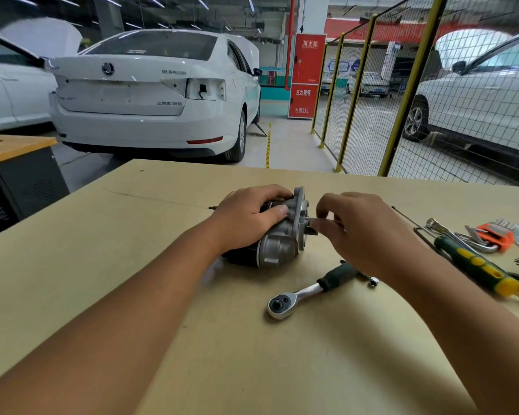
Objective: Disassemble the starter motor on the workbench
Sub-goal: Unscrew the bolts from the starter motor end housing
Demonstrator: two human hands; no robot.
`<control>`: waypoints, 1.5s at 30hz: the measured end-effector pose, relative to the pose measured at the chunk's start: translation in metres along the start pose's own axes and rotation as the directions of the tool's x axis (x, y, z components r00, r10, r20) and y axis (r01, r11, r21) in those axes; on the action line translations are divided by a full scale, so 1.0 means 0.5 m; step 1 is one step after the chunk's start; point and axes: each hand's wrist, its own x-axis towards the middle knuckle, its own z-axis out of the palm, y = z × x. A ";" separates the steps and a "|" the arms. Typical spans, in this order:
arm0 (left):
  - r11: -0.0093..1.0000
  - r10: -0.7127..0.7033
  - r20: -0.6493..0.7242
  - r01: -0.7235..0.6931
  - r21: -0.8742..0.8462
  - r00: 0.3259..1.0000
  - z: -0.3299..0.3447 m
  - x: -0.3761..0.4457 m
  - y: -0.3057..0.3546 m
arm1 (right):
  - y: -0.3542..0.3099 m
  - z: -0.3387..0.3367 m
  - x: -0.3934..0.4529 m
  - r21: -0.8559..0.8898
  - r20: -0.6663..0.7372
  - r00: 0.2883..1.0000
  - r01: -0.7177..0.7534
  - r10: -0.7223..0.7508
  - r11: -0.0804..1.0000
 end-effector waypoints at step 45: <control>0.999 -0.004 -0.025 0.002 -0.053 1.000 0.006 0.006 -0.011 | -0.004 0.009 0.007 -0.013 -0.019 1.000 0.000 -0.001 1.000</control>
